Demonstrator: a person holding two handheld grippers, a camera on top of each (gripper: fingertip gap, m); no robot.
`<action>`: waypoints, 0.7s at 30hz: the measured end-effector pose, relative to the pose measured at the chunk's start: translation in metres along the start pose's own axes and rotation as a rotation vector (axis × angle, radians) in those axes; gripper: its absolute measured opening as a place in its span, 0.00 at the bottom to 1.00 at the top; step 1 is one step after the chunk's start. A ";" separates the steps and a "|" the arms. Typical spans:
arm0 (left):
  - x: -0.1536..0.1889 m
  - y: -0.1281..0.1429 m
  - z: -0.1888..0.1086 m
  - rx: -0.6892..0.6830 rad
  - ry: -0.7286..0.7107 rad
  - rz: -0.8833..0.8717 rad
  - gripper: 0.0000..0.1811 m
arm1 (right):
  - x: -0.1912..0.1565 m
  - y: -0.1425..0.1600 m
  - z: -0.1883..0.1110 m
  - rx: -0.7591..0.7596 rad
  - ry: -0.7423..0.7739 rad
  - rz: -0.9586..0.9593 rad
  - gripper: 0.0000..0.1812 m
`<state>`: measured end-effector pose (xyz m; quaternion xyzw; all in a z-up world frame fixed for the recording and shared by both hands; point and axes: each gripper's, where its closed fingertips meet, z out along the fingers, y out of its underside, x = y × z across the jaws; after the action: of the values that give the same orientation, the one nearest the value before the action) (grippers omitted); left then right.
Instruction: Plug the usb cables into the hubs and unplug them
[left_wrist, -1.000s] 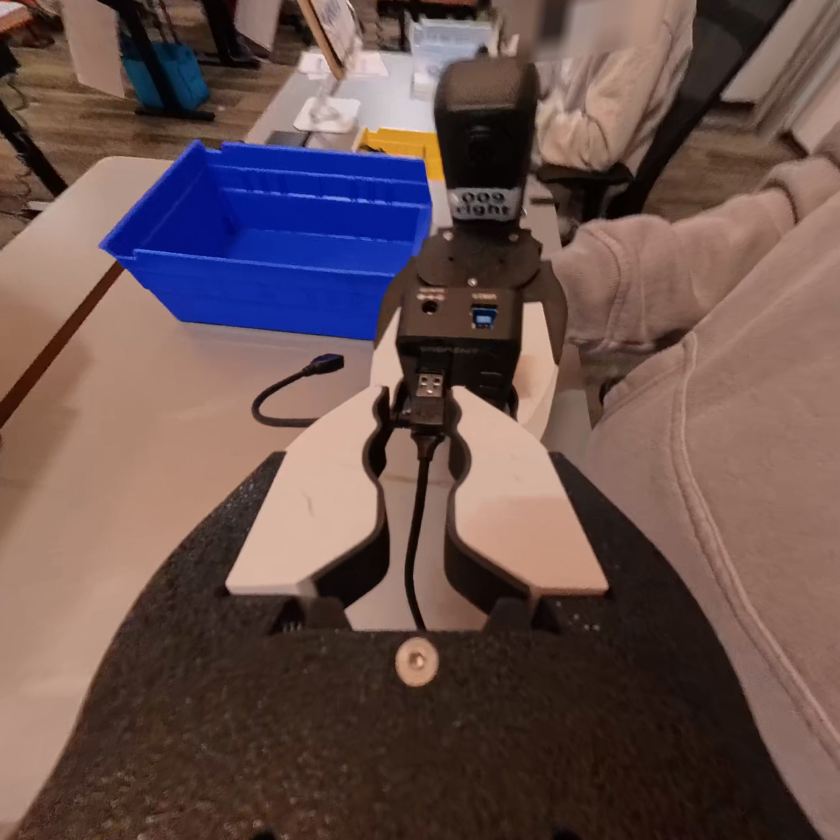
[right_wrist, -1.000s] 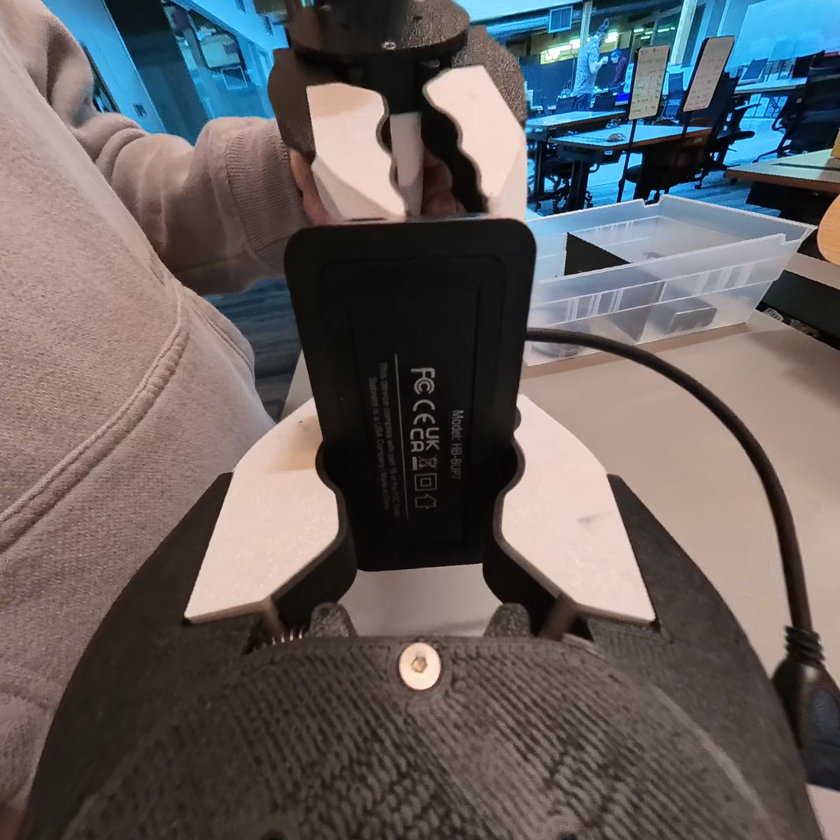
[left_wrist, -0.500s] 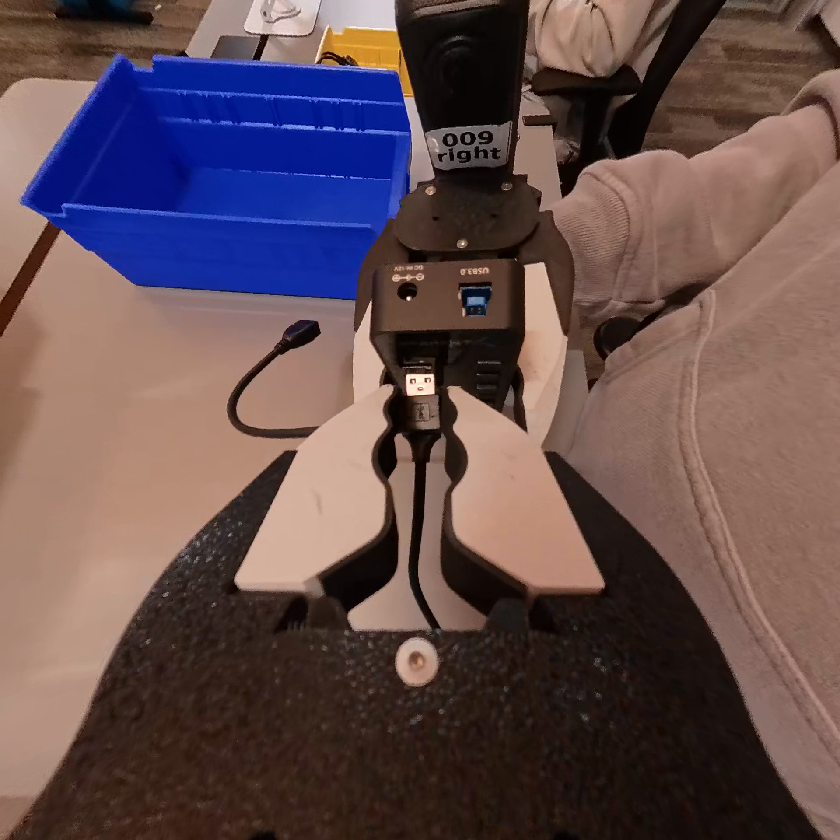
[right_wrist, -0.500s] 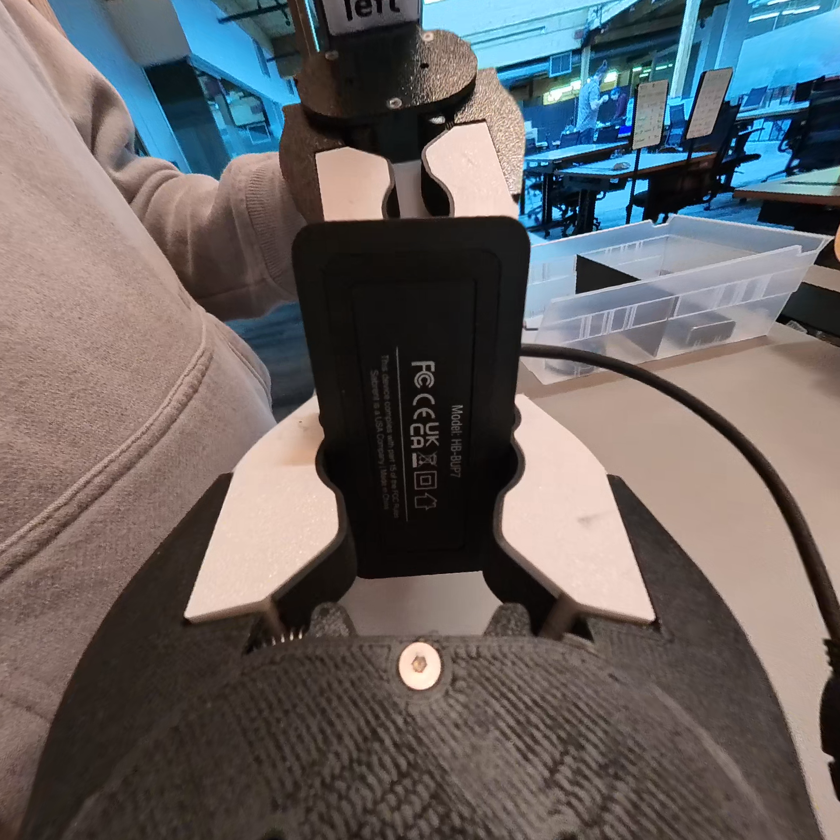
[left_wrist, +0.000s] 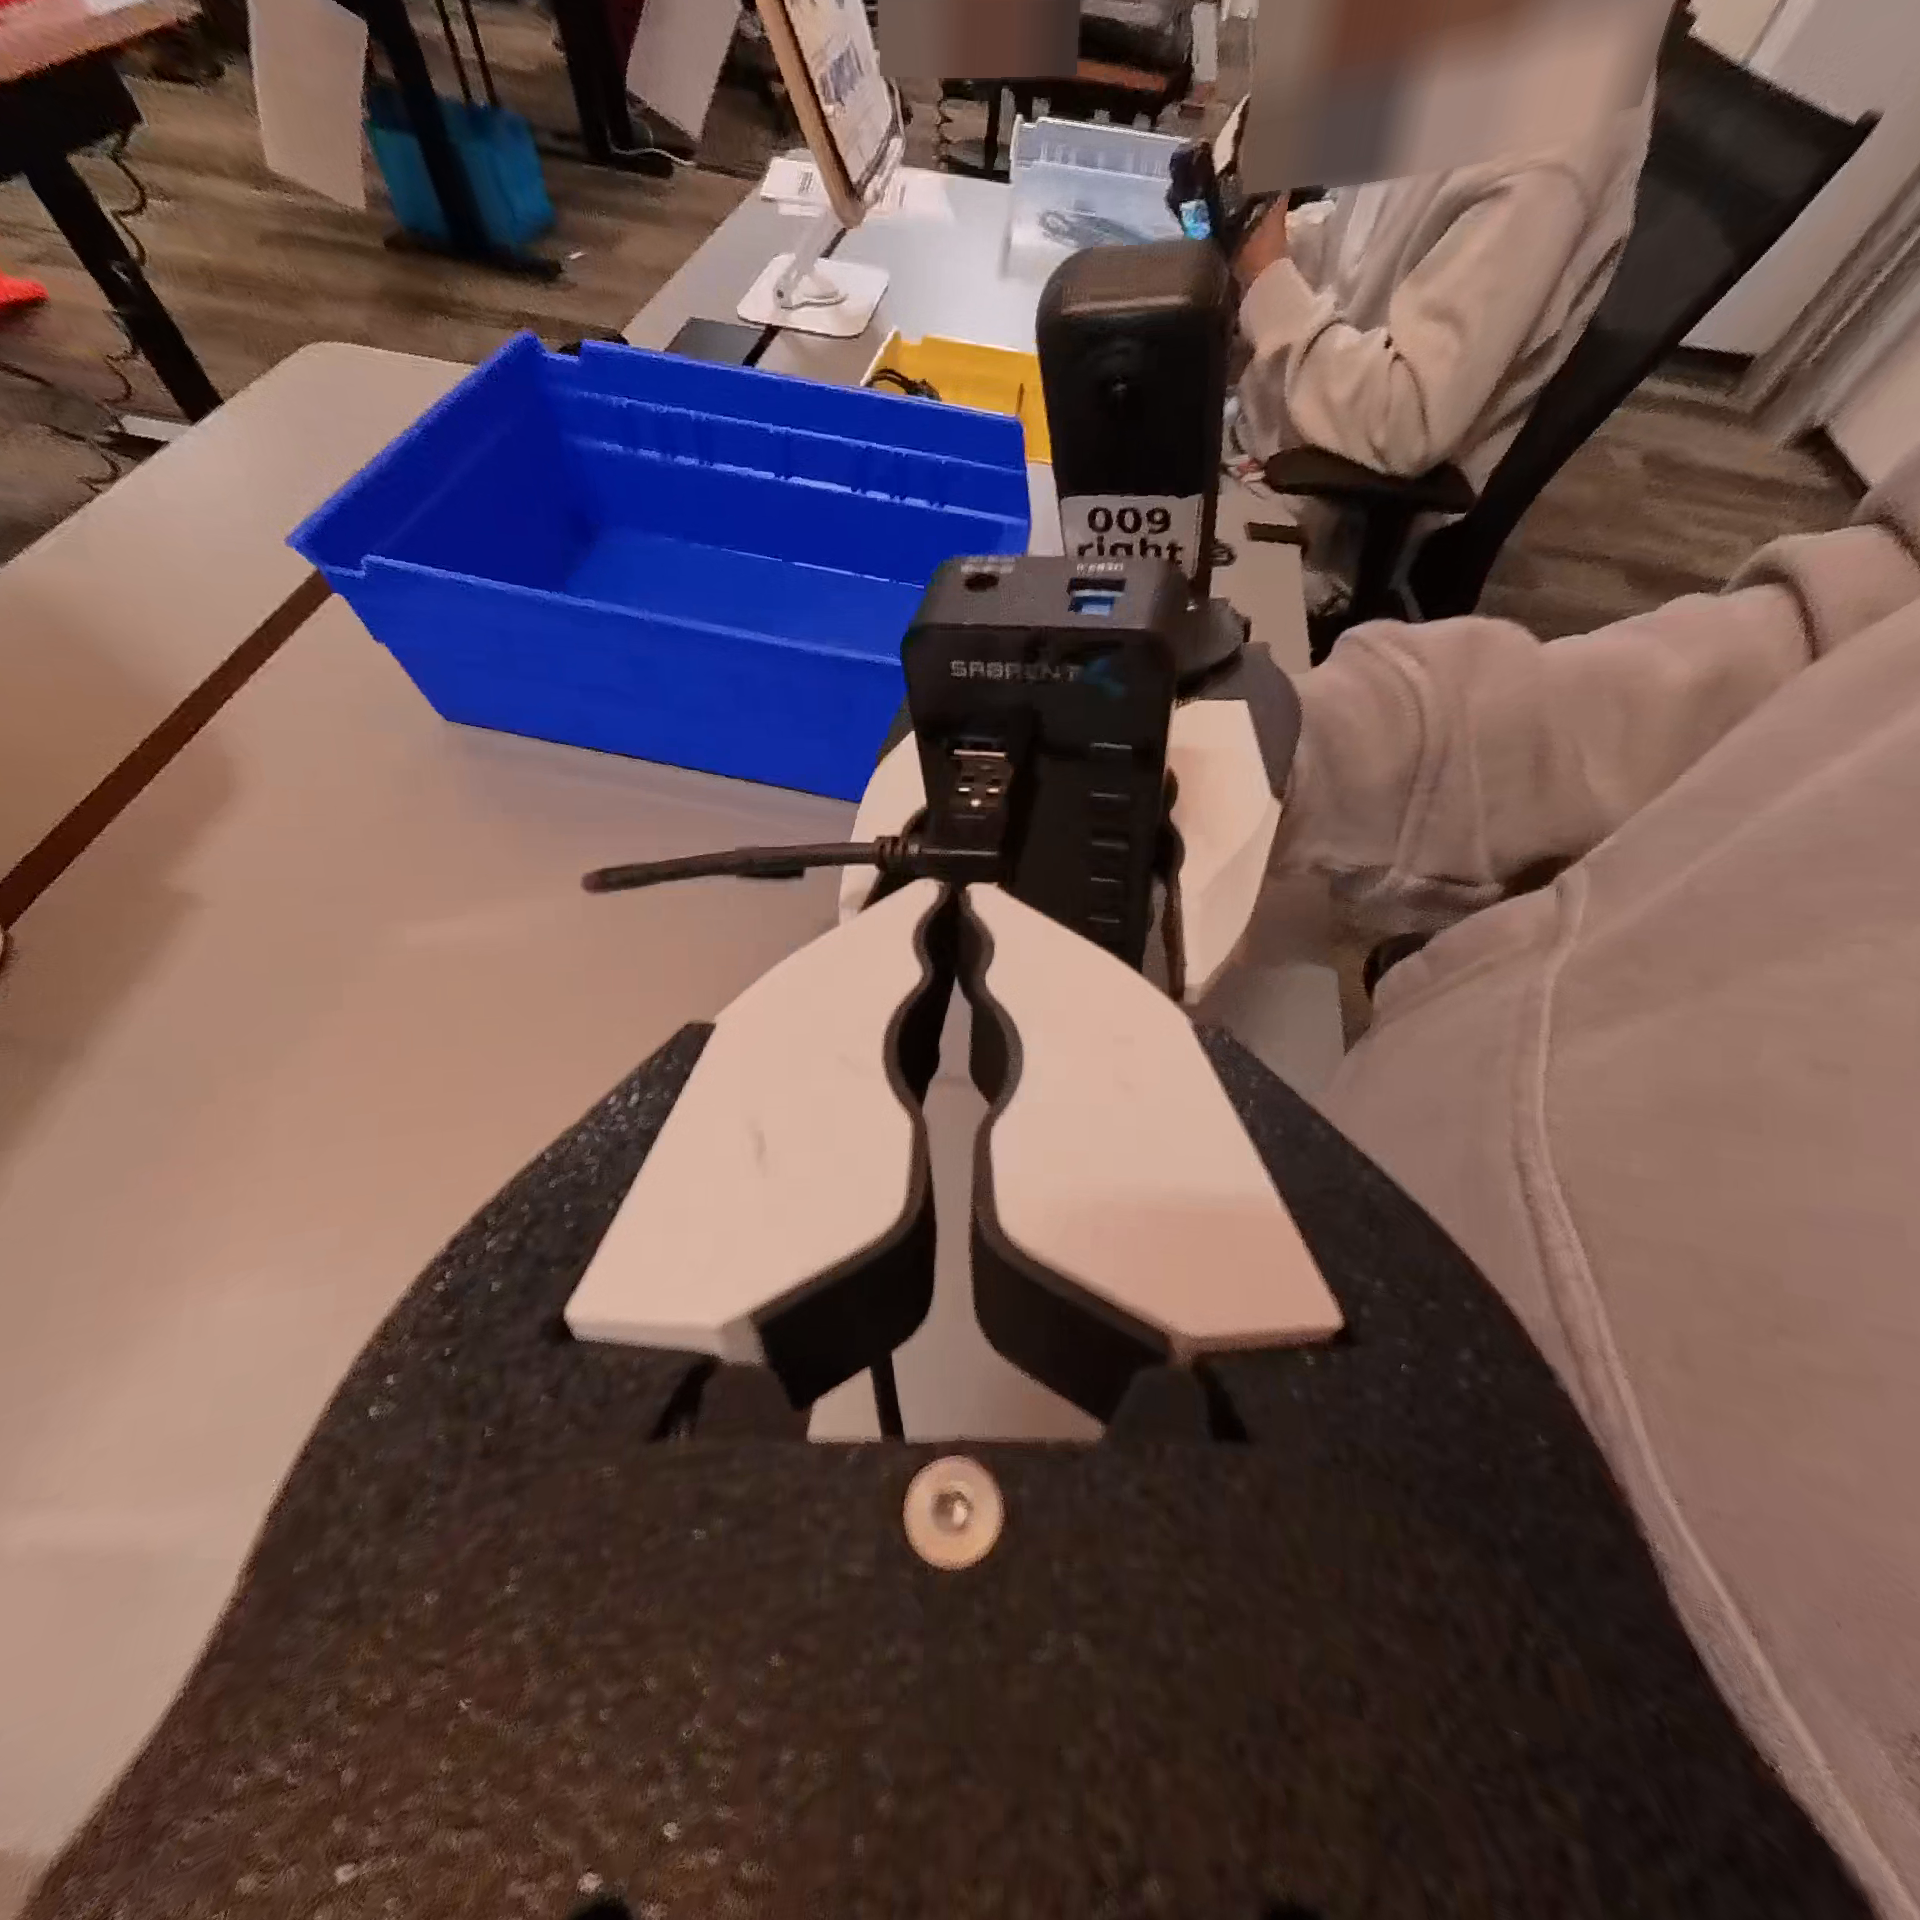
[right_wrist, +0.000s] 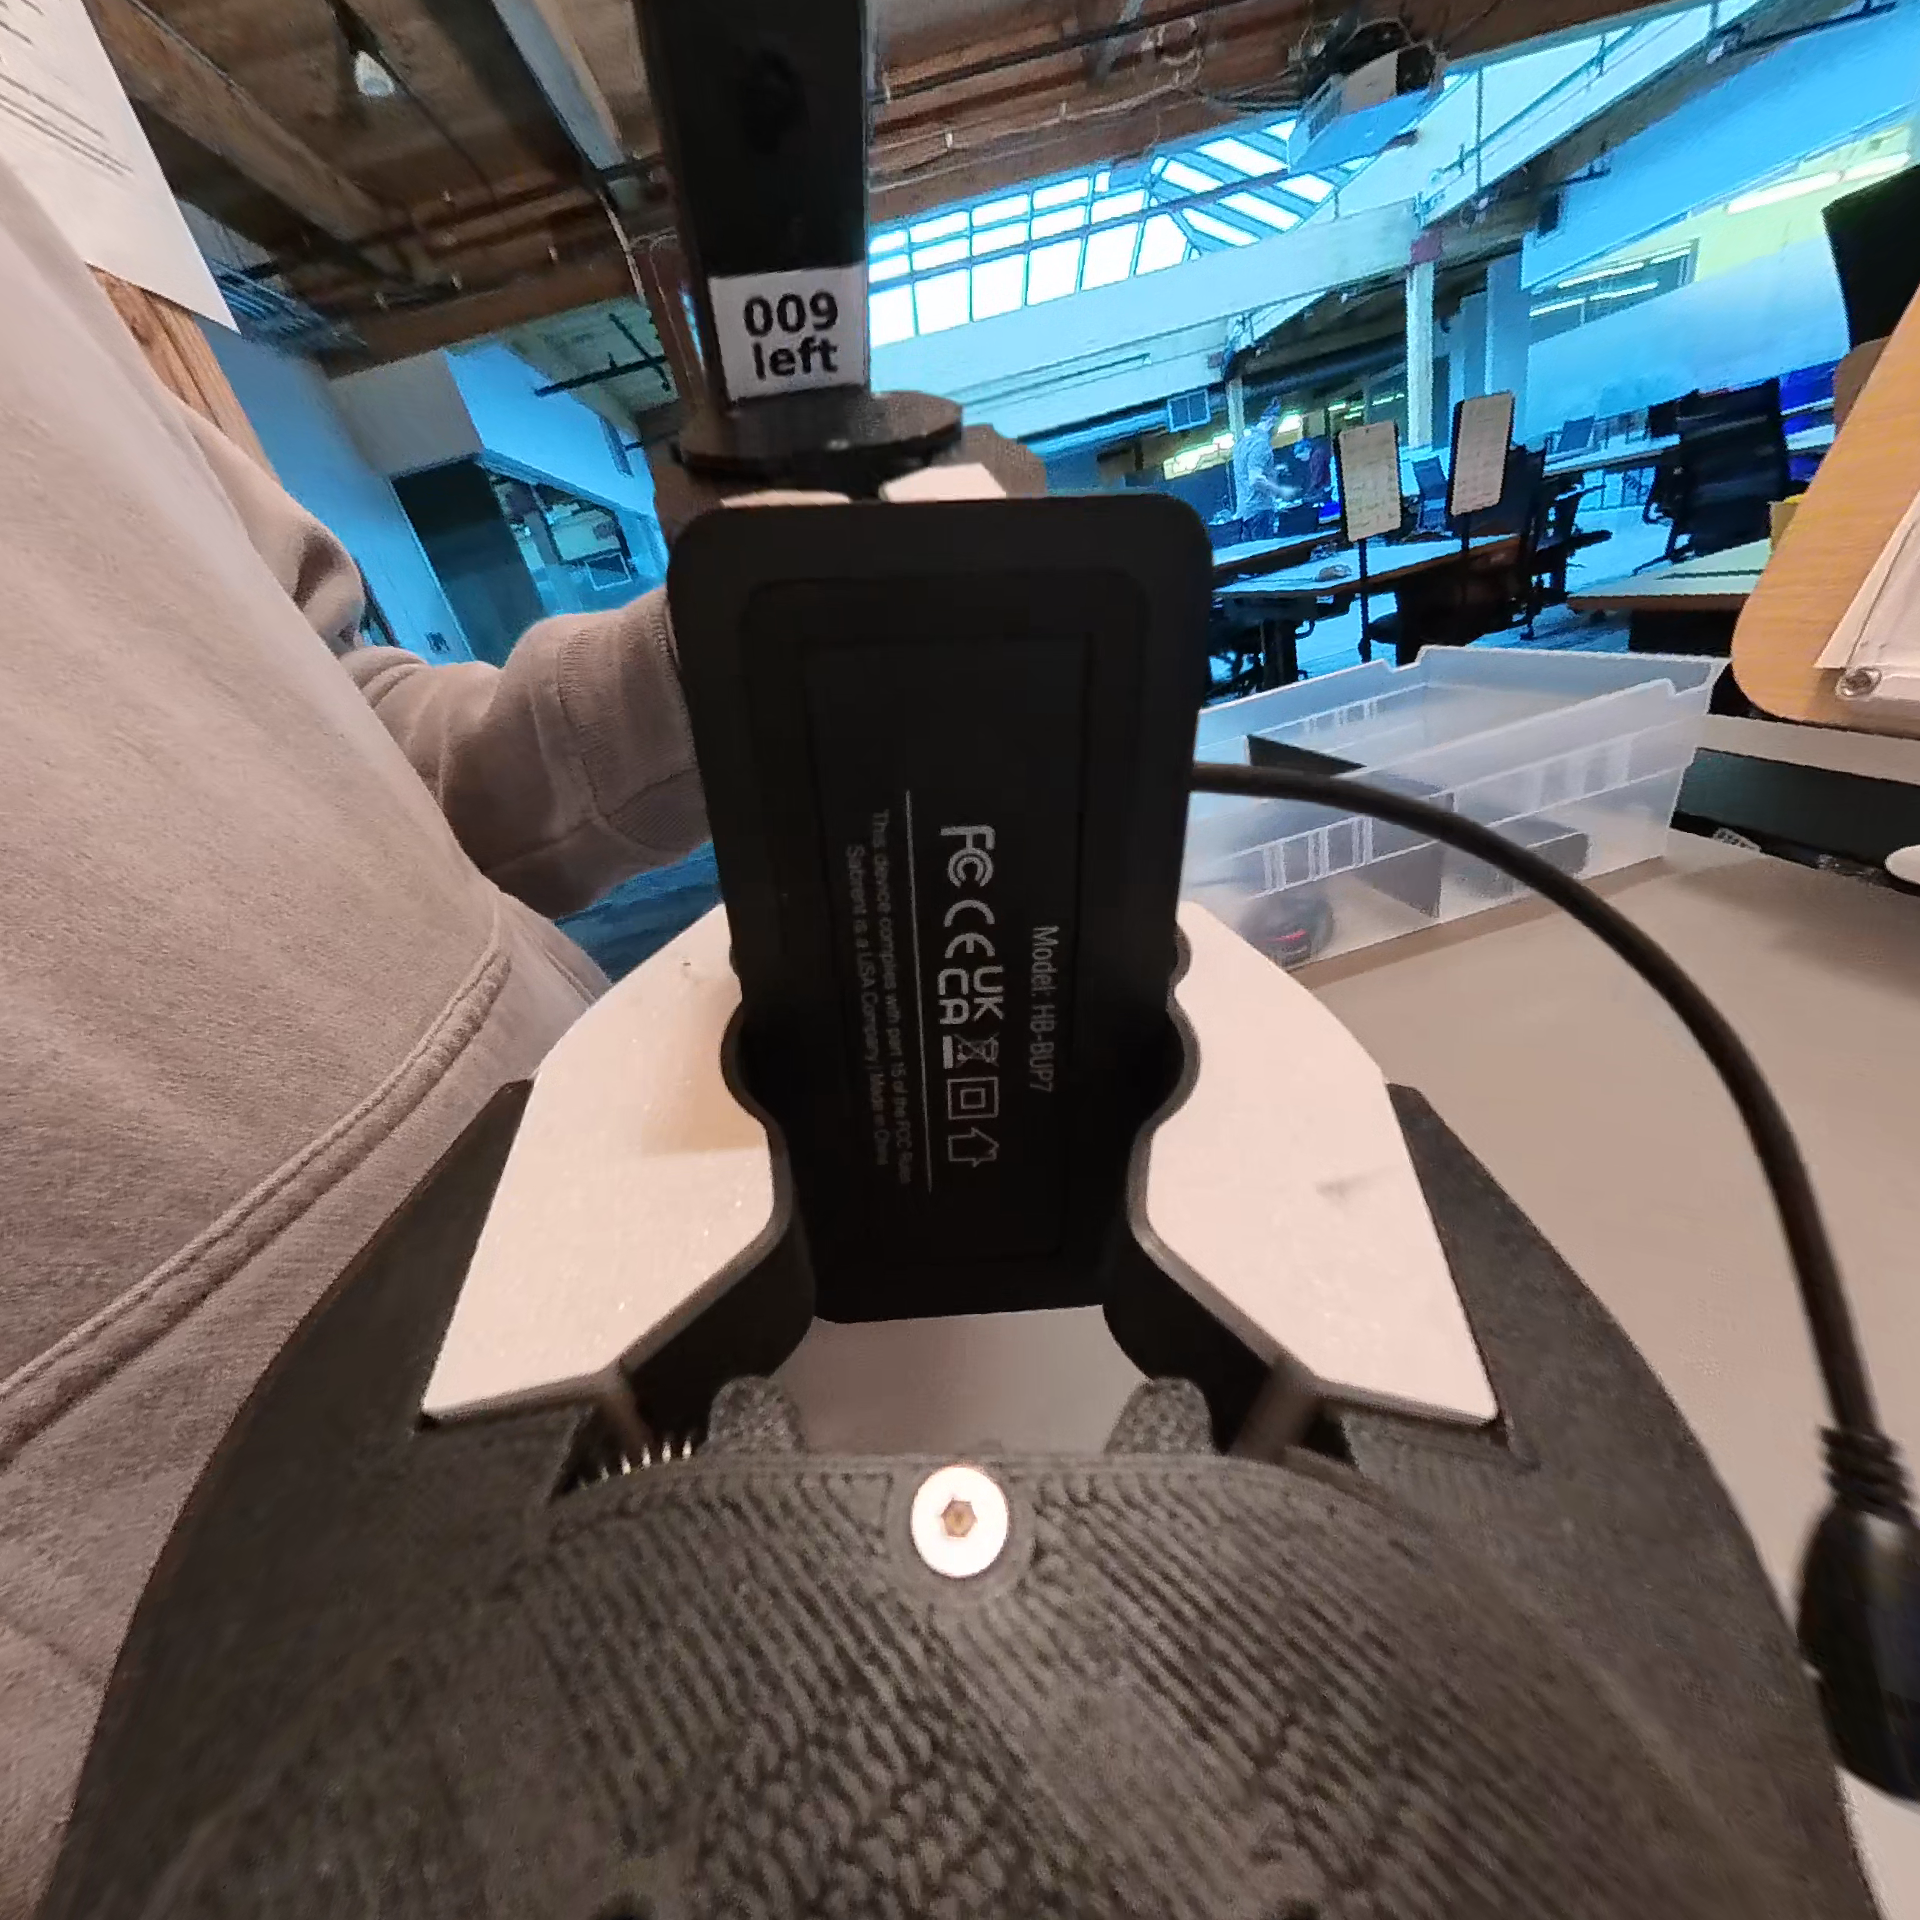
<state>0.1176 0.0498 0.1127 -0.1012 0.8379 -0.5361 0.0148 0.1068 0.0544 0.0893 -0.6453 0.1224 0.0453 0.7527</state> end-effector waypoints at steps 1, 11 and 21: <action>0.002 0.002 0.002 -0.005 0.007 0.006 0.00 | 0.000 -0.001 0.000 0.000 -0.004 -0.002 0.39; -0.002 0.003 0.002 -0.029 0.008 0.023 0.00 | -0.002 0.002 0.003 -0.041 -0.017 -0.021 0.39; 0.004 -0.002 0.010 0.018 0.038 -0.013 0.00 | -0.005 0.012 0.006 -0.112 -0.032 -0.022 0.39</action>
<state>0.1157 0.0392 0.1107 -0.0963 0.8325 -0.5456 -0.0039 0.0997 0.0630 0.0798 -0.6870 0.1004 0.0543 0.7177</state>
